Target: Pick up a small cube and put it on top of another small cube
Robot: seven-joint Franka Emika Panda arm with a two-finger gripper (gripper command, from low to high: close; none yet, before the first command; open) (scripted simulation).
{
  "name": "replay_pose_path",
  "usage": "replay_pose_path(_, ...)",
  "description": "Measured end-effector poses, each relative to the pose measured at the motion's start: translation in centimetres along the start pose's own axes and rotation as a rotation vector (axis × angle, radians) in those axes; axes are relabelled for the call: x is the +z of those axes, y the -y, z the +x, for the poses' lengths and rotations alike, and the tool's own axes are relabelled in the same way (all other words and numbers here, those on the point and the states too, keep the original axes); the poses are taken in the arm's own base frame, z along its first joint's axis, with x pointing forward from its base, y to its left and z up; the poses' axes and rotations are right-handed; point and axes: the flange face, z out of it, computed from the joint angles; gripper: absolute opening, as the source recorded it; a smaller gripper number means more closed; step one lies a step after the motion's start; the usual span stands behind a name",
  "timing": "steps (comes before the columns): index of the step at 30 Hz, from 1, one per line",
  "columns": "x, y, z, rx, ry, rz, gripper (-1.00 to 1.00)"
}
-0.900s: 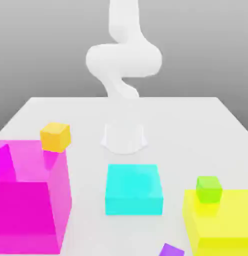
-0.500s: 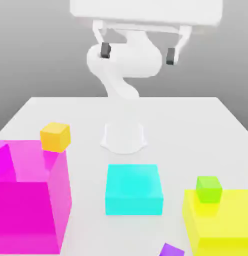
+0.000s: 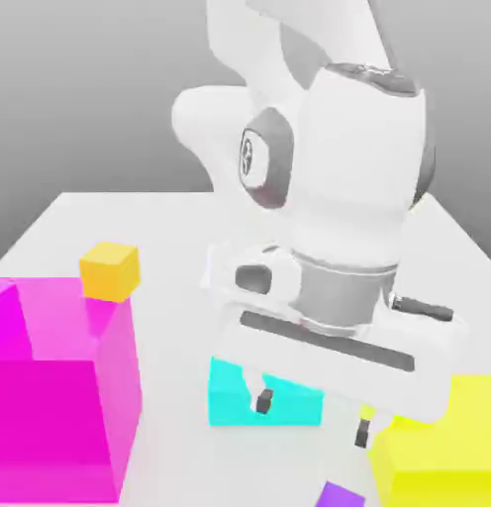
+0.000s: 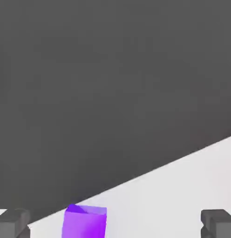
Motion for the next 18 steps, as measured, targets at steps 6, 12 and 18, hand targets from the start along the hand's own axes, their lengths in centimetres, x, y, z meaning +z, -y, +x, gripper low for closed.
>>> replay_pose_path(6,8.3,-0.8,-3.0,0.062,0.094,-0.057,0.00)
replay_pose_path(12,12.2,-1.1,-3.5,0.063,0.097,-0.060,-1.00)
replay_pose_path(18,9.7,-0.8,-3.3,0.065,0.098,-0.058,-1.00)
